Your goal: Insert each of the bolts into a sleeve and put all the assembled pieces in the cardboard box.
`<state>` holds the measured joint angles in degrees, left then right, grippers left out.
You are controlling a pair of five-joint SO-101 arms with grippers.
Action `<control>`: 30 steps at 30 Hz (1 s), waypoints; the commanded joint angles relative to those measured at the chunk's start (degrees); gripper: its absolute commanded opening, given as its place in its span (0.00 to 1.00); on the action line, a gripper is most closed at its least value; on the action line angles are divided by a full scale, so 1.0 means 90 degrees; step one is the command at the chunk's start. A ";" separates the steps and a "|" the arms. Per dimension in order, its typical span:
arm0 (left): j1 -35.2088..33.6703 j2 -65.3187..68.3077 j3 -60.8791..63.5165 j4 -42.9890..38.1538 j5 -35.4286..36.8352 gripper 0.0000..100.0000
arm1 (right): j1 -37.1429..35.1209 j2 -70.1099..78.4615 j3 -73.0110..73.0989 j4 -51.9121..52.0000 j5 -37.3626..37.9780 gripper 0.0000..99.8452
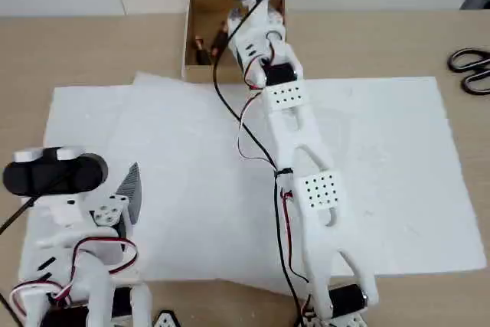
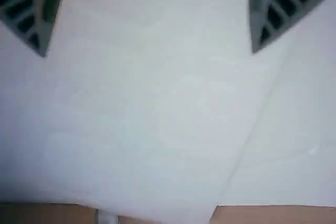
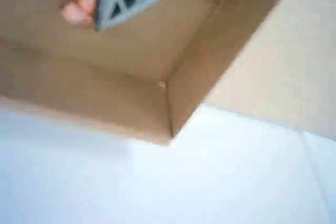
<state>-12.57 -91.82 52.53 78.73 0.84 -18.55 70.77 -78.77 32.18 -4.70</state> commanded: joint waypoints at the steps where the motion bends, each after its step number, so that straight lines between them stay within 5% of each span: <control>1: -0.0020 -0.0029 -0.0386 0.0010 -0.0020 0.24 | 0.0063 -0.0190 -0.1377 0.0864 0.0078 0.19; 7: -0.0020 -0.0029 -0.0855 0.0371 -0.0020 0.24 | 0.0034 -0.0620 -0.1993 0.2173 0.0078 0.19; 17: -0.0029 -0.0049 -0.1958 0.1104 -0.0078 0.24 | -0.0523 -0.4147 -0.1963 0.5465 0.0059 0.19; 21: -0.0029 -0.0742 -0.2095 0.0977 -0.0733 0.24 | -0.0913 -0.5328 -0.1963 0.6833 0.0059 0.19; 30: -0.0059 -0.1377 -0.1617 0.1045 -0.1397 0.24 | -0.1040 -0.7419 -0.1954 0.7155 0.0029 0.19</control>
<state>-12.92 -103.78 37.85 89.10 -11.12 -27.69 9.93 -95.03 96.09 -4.70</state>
